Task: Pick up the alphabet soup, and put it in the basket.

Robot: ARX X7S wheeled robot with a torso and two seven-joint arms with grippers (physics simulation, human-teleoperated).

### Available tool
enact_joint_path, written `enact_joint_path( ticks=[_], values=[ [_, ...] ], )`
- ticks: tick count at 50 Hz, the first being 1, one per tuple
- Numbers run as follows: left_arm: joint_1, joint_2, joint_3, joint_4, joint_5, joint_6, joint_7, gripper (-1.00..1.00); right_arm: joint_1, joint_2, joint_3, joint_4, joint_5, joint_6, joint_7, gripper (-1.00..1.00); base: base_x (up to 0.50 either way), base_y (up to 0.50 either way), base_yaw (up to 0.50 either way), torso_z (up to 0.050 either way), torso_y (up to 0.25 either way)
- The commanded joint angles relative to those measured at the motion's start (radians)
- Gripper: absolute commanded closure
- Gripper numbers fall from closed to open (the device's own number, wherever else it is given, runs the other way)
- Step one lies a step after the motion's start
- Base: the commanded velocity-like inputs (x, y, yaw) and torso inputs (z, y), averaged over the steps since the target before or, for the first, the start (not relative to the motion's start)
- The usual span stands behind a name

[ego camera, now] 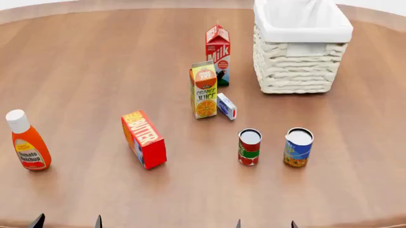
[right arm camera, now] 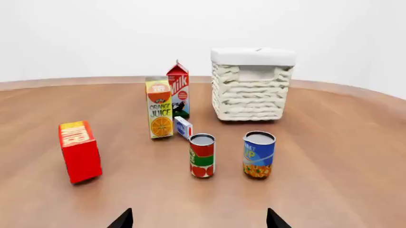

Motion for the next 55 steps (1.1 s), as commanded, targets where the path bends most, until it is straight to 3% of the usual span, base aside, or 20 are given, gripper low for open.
enact_joint_path(
  ticks=[1, 12, 26, 41, 46, 55],
  values=[
    [0.018, -0.026, 0.039, 0.002, 0.030, 0.042, -0.020, -1.00, -0.003, 0.020, -0.035, 0.014, -0.007, -0.020, 0.015, -1.00, 0.00, 0.00, 0.00, 0.000, 0.000],
    [0.049, -0.062, 0.061, 0.062, -0.003, 0.077, -0.041, -1.00, -0.033, 0.050, -0.070, -0.040, 0.001, -0.051, 0.071, -1.00, 0.00, 0.00, 0.00, 0.000, 0.000],
    [0.150, -0.089, 0.030, 0.176, 0.024, 0.346, -0.134, -1.00, -0.120, 0.076, -0.048, -0.189, 0.079, -0.180, 0.102, -1.00, 0.00, 0.00, 0.00, 0.000, 0.000],
    [0.195, -0.113, 0.007, 0.229, 0.015, 0.430, -0.190, -1.00, -0.164, 0.088, 0.004, -0.237, 0.178, -0.314, 0.136, -1.00, 0.00, 0.00, 0.00, 0.000, 0.000],
    [0.215, -0.116, -0.003, 0.236, 0.022, 0.505, -0.216, -1.00, -0.163, 0.093, 0.026, -0.240, 0.222, -0.321, 0.152, -1.00, 0.00, 0.00, 0.00, 0.000, 0.000],
    [0.221, -0.123, -0.005, 0.247, 0.023, 0.516, -0.238, -1.00, -0.163, 0.104, 0.022, -0.240, 0.221, -0.327, 0.172, -1.00, 0.00, 0.00, 0.00, 0.000, 0.000]
  ],
)
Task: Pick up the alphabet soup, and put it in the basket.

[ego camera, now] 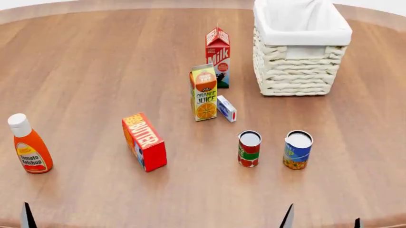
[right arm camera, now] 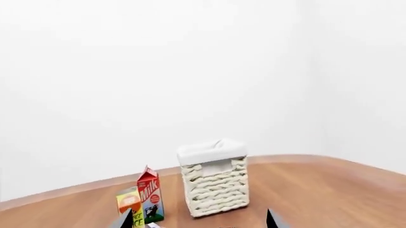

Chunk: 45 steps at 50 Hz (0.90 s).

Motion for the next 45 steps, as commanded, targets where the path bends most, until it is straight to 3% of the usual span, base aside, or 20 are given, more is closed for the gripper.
enact_joint_path(
  ticks=[1, 9, 18, 27, 45],
  values=[
    [0.023, -0.014, -0.011, 0.024, -0.010, 0.064, -0.035, -1.00, -0.006, 0.012, 0.009, -0.008, 0.030, -0.031, 0.025, -1.00, 0.00, 0.00, 0.00, 0.000, 0.000],
    [0.021, -0.021, -0.019, 0.025, -0.044, 0.082, -0.053, -1.00, 0.008, 0.015, 0.004, 0.015, 0.030, -0.037, 0.045, -1.00, 0.00, 0.00, 0.00, 0.000, 0.000],
    [0.004, -0.037, -0.034, 0.029, -0.201, 0.039, -0.060, -1.00, 0.035, 0.017, 0.028, 0.047, 0.045, -0.029, 0.088, -1.00, 0.00, 0.00, 0.00, 0.000, 0.000],
    [-0.001, -0.035, -0.037, 0.024, -0.183, 0.035, -0.086, -1.00, 0.033, 0.026, 0.009, 0.046, 0.048, -0.025, 0.095, -1.00, 0.00, 0.00, 0.00, 0.000, 0.000],
    [-0.015, -0.084, 0.036, 0.036, -0.126, -0.109, -0.061, -1.00, 0.039, 0.044, -0.007, 0.060, 0.053, -0.034, 0.111, -1.00, 0.00, 0.00, 0.00, 0.000, 0.000]
  ],
)
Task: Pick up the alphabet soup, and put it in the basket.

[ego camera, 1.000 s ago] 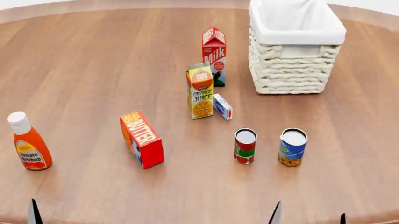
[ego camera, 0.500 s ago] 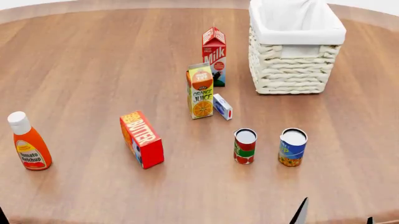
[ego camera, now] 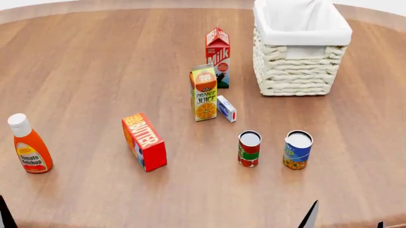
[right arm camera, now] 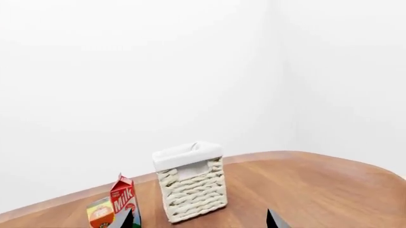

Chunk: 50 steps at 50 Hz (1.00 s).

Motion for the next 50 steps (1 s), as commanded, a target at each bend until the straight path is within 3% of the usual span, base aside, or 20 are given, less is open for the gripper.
enact_joint_path(
  ticks=[1, 33, 50],
  values=[
    [0.000, -0.031, 0.033, 0.018, 0.026, -0.076, 0.009, -1.00, 0.005, 0.010, -0.010, 0.010, 0.004, -0.003, 0.011, -1.00, 0.00, 0.00, 0.00, 0.000, 0.000],
    [0.012, -0.044, 0.044, 0.021, 0.063, -0.035, -0.022, -1.00, 0.011, 0.035, -0.044, 0.007, 0.001, 0.031, 0.046, -1.00, 0.00, -0.01, 0.00, 0.000, 0.000],
    [0.019, -0.051, 0.057, 0.026, 0.074, -0.033, -0.033, -1.00, 0.006, 0.047, -0.052, 0.001, 0.009, 0.027, 0.058, -1.00, 0.00, -0.22, 0.00, 0.000, 0.000]
  ],
)
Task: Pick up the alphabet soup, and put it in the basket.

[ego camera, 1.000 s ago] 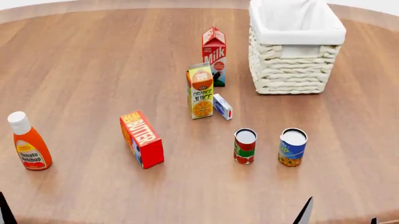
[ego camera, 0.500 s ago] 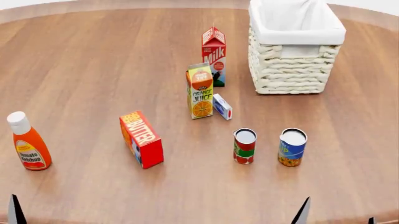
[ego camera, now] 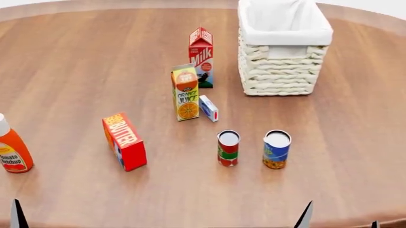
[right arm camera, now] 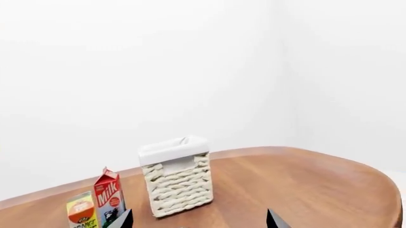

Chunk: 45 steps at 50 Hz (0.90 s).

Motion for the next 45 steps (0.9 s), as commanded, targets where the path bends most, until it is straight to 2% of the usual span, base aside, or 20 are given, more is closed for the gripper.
enact_joint_path(
  ticks=[1, 45],
  values=[
    [0.003, -0.004, 0.008, 0.004, 0.008, 0.000, -0.008, -1.00, -0.001, 0.009, -0.007, -0.002, 0.005, 0.000, 0.007, -1.00, -0.01, -0.26, 0.00, 0.000, 0.000],
    [0.005, -0.023, 0.027, 0.006, 0.010, 0.012, -0.034, -1.00, 0.006, 0.031, -0.045, 0.013, 0.015, -0.018, 0.013, -1.00, -0.01, -0.25, 0.00, 0.000, 0.000]
  ],
)
